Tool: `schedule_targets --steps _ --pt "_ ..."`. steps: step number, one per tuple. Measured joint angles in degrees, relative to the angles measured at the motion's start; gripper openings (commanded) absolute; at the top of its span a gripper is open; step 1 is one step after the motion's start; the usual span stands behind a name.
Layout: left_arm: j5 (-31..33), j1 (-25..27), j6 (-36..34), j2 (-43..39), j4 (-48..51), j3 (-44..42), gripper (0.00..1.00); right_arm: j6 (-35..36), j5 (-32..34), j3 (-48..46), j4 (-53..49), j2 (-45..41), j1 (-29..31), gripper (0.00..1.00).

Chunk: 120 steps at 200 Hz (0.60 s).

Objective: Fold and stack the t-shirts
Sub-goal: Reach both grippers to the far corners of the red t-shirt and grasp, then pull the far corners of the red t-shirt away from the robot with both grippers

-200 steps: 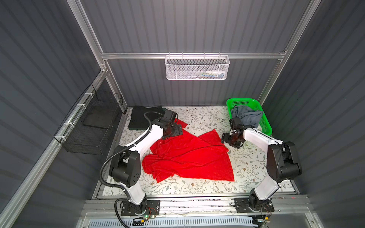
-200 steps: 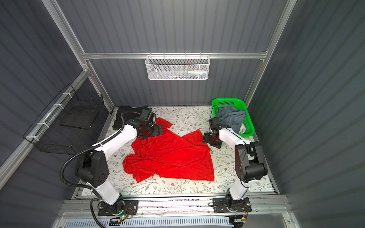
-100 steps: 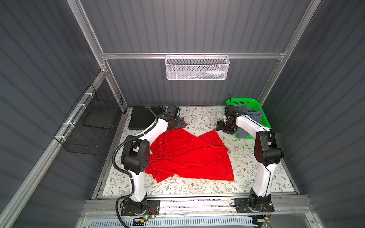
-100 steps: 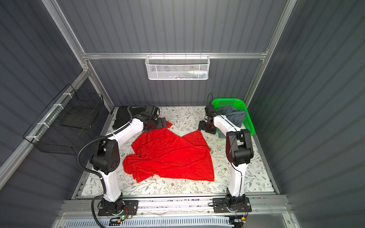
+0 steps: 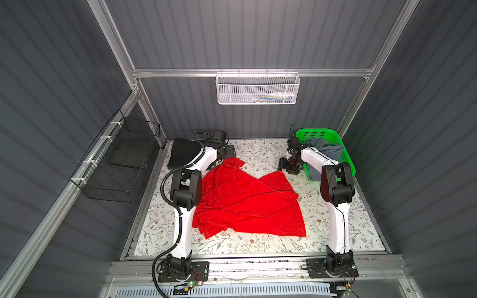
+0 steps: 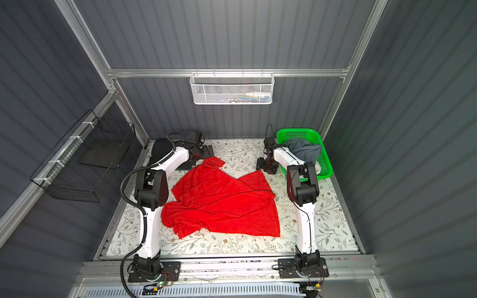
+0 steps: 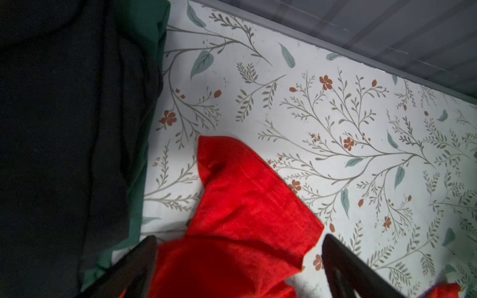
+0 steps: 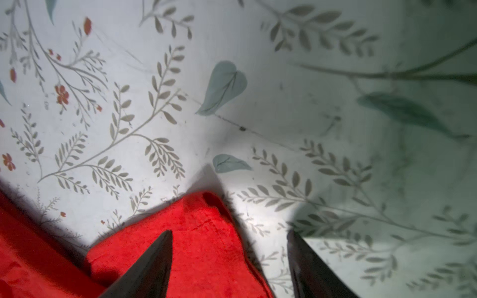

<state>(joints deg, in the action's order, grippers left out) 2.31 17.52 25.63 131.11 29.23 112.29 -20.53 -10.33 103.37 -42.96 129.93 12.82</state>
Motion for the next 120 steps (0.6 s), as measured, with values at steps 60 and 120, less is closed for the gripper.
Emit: schedule_targets --steps 60,120 --pt "-1.33 -0.37 -3.04 8.41 1.99 8.31 1.0 -2.62 -0.61 0.59 -0.42 0.74 2.43 0.37" --pt "-2.43 -0.37 -5.18 12.52 3.19 12.59 1.0 -2.29 1.75 3.06 -1.99 1.6 1.99 0.0"
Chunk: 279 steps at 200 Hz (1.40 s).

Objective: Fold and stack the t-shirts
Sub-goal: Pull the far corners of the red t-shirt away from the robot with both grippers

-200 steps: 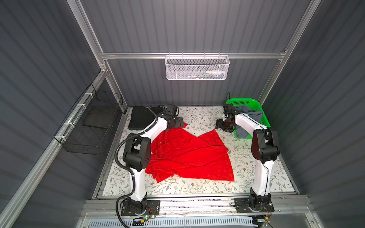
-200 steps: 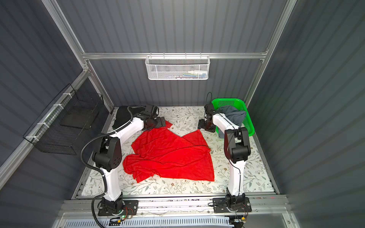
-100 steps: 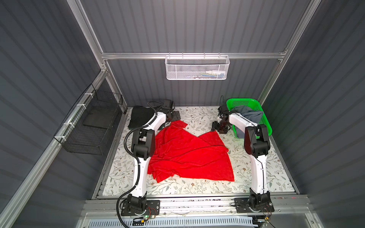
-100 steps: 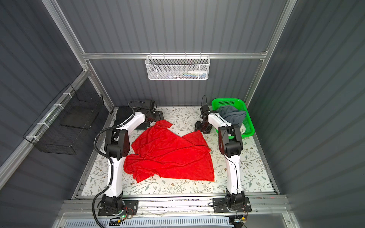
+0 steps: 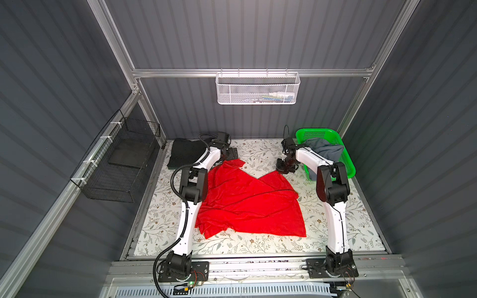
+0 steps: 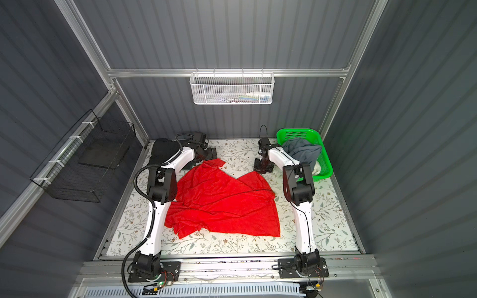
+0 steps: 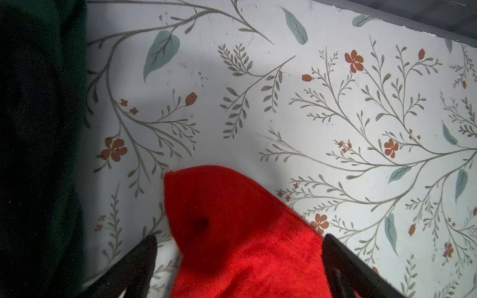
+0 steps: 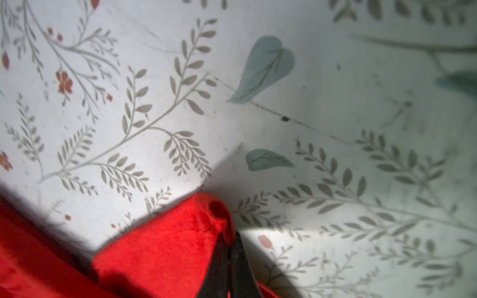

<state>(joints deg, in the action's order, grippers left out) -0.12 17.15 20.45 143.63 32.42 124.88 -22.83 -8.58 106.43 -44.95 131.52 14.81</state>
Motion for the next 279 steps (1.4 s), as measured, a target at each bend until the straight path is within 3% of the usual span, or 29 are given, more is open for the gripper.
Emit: schedule_targets --steps 35,71,102,192,279 --pt "0.22 0.0 -1.01 0.96 1.25 1.81 1.0 -0.37 2.97 -2.43 0.07 -2.49 -1.05 0.0" --pt "0.74 0.0 -1.73 3.04 2.19 5.44 1.0 -3.3 8.02 -10.56 0.92 -13.2 -4.28 0.0" --pt "1.53 0.0 -2.21 4.17 2.95 7.52 1.0 -5.53 11.52 -11.58 1.77 -19.15 -5.73 0.0" --pt "5.07 0.02 -2.95 8.07 3.98 13.44 0.98 -8.48 17.94 -13.94 1.75 -21.92 -6.69 0.0" --pt "4.5 3.37 -5.9 6.58 0.7 9.6 0.95 -8.79 15.61 -18.51 1.9 -25.18 -8.63 0.0"
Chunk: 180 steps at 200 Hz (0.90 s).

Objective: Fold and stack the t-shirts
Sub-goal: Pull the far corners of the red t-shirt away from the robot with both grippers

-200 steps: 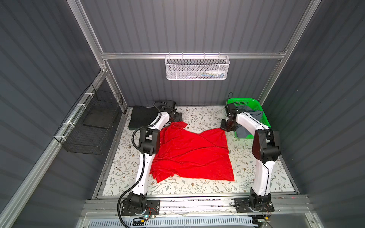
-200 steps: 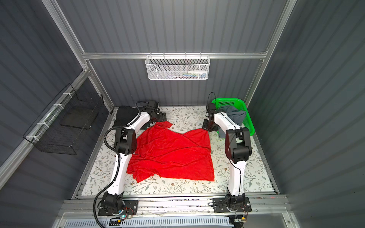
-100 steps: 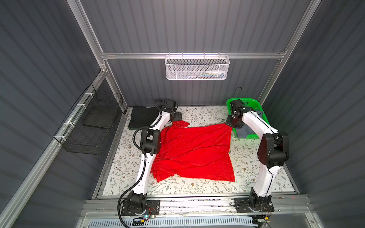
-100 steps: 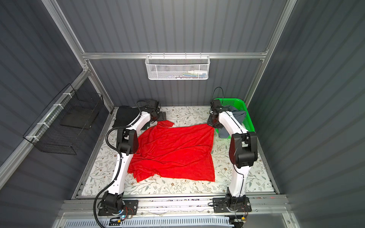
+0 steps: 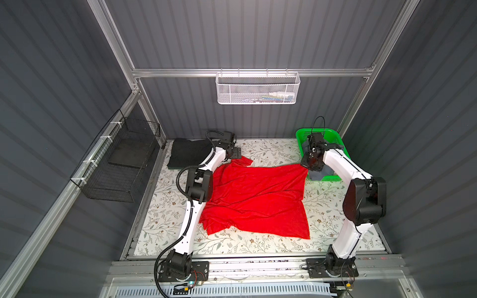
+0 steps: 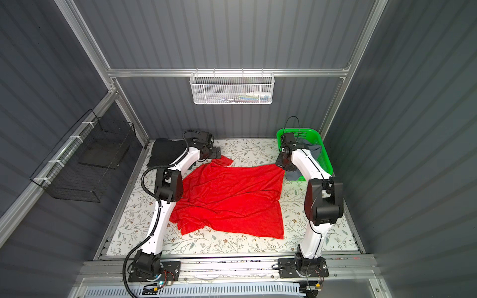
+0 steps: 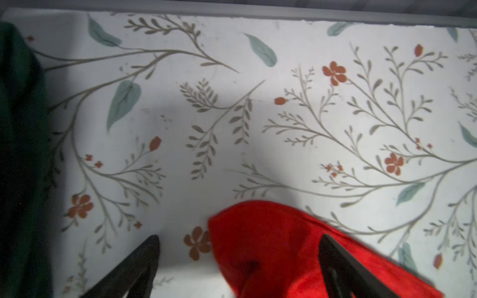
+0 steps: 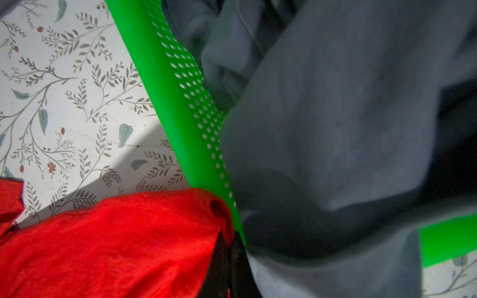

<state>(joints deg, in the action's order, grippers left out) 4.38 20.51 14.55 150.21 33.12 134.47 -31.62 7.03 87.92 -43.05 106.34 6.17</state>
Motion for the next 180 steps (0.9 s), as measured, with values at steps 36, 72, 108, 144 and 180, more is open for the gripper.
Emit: schedule_targets --steps 36,72,108,144,180 --pt "-1.66 2.08 -0.63 2.34 2.05 4.57 0.89 0.15 -1.46 -0.76 0.31 -0.44 -0.22 0.0" --pt "-1.22 2.62 -0.26 3.78 2.6 6.8 0.73 0.57 -2.97 -1.29 0.92 -0.87 -0.26 0.0" --pt "-1.33 2.67 0.04 4.11 2.91 7.04 0.29 1.25 -5.14 -1.29 1.99 -0.87 -0.26 0.0" --pt "-1.55 2.32 -0.22 4.44 3.34 7.34 0.0 2.54 -7.93 -0.46 2.6 -0.35 -0.26 0.0" --pt "-0.96 1.53 0.42 4.0 2.91 6.64 0.0 4.11 -10.12 3.43 2.84 3.69 -0.26 0.0"
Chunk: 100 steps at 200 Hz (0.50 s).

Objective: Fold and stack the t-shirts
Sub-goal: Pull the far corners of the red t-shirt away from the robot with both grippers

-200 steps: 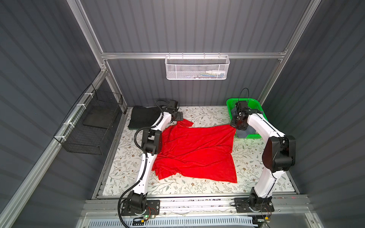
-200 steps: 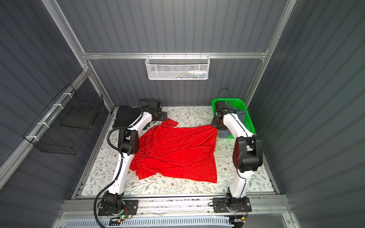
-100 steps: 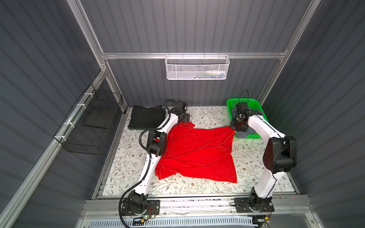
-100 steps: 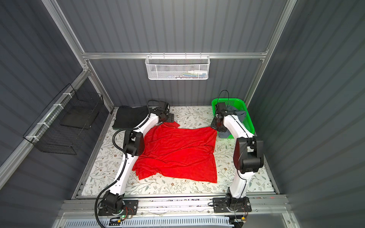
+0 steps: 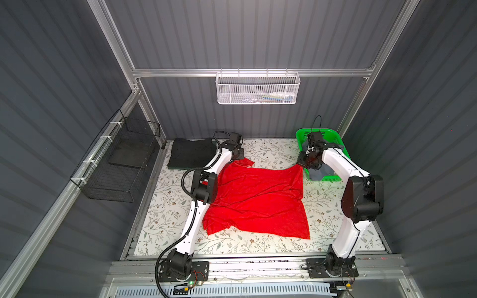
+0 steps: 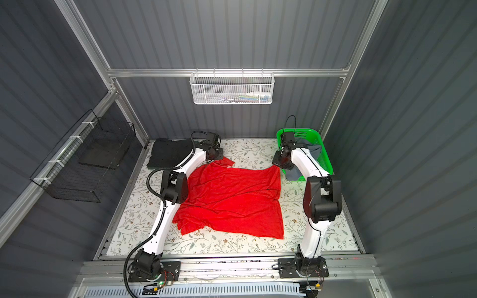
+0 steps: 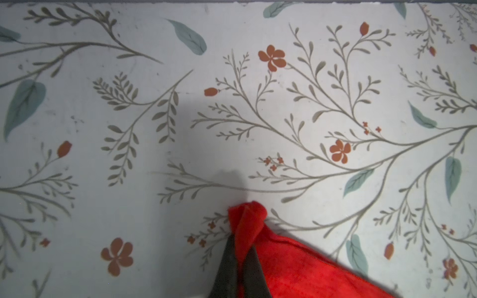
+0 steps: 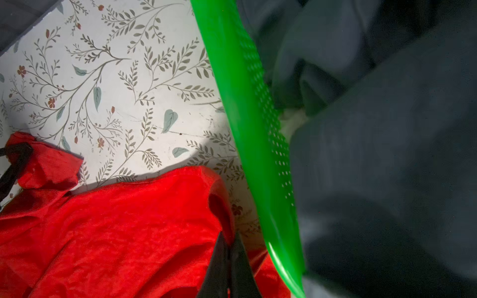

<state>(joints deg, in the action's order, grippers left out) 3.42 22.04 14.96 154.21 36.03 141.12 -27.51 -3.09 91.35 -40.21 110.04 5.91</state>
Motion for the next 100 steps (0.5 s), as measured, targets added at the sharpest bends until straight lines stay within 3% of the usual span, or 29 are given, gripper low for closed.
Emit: schedule_targets --steps 44,100 --pt "-0.11 -4.98 3.28 -1.75 0.61 -2.21 0.0 2.32 -0.17 8.68 -0.44 5.86 0.0 0.0" --pt "6.88 -10.05 3.48 -5.64 1.68 -4.31 0.0 4.31 0.96 23.12 -0.61 14.19 -0.09 0.0"
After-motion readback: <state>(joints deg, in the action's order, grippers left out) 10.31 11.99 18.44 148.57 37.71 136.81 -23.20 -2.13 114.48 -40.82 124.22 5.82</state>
